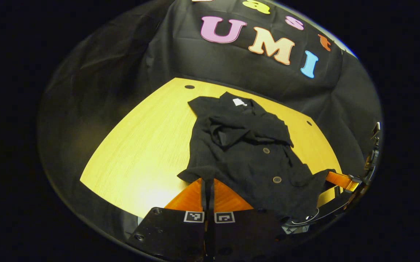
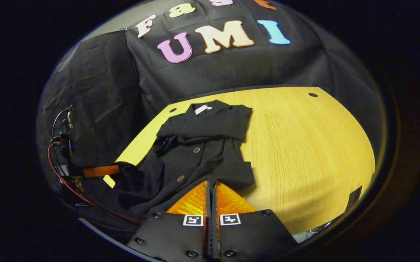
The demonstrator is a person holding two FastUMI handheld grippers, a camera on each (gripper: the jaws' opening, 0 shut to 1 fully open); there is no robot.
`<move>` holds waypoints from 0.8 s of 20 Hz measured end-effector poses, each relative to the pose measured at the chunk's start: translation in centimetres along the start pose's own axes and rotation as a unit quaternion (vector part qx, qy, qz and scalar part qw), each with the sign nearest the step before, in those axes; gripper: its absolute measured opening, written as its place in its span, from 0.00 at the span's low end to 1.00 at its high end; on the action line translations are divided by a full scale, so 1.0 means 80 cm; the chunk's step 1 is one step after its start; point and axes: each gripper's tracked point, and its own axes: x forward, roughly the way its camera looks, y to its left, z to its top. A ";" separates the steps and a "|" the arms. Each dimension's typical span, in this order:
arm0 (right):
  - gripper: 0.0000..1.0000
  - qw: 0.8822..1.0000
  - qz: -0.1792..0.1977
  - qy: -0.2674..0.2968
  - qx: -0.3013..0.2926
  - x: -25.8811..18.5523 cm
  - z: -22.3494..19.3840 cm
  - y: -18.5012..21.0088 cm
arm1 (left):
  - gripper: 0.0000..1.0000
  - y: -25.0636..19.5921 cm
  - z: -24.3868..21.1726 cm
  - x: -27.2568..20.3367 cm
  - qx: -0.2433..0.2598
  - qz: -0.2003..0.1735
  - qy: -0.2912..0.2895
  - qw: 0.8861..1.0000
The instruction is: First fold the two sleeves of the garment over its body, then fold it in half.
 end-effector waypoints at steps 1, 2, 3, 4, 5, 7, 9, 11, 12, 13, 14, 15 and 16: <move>0.03 1.000 0.003 -0.004 0.002 0.004 0.011 0.003 | 0.00 -0.001 0.011 0.003 0.000 -0.002 -0.005 1.000; 0.02 1.000 0.005 -0.009 0.003 0.007 0.022 0.005 | 0.00 -0.003 0.022 0.006 -0.001 -0.005 -0.010 1.000; 0.02 1.000 0.005 -0.016 0.001 0.010 0.035 0.006 | 0.00 -0.004 0.035 0.010 -0.004 -0.008 -0.016 1.000; 0.02 1.000 0.006 -0.020 -0.001 0.013 0.046 0.007 | 0.00 -0.006 0.045 0.015 -0.008 -0.011 -0.020 1.000; 0.02 1.000 0.007 -0.025 -0.003 0.016 0.058 0.009 | 0.00 -0.007 0.055 0.026 -0.011 -0.013 -0.023 1.000; 0.02 0.999 0.008 -0.036 -0.008 0.022 0.083 0.012 | 0.00 -0.008 0.077 0.037 -0.011 -0.016 -0.033 0.999; 0.02 0.999 0.008 -0.046 -0.011 0.029 0.106 0.013 | 0.00 -0.005 0.099 0.045 -0.001 -0.014 -0.044 0.999; 0.02 0.998 0.007 -0.055 -0.014 0.037 0.130 0.015 | 0.00 -0.005 0.121 0.055 0.009 -0.015 -0.054 0.998; 0.02 0.998 0.007 -0.058 -0.015 0.042 0.140 0.016 | 0.00 -0.005 0.132 0.060 0.014 -0.016 -0.059 0.998; 0.02 0.998 0.007 -0.061 -0.017 0.045 0.150 0.017 | 0.00 -0.006 0.143 0.064 0.020 -0.017 -0.065 0.998; 0.02 0.998 0.005 -0.066 -0.019 0.049 0.161 0.017 | 0.00 -0.007 0.153 0.069 0.026 -0.018 -0.070 0.997; 0.02 0.997 0.003 -0.070 -0.021 0.053 0.171 0.018 | 0.00 -0.008 0.163 0.073 0.033 -0.021 -0.074 0.996; 0.02 0.997 0.001 -0.077 -0.023 0.057 0.181 0.018 | 0.00 -0.010 0.169 0.077 0.039 -0.025 -0.078 0.996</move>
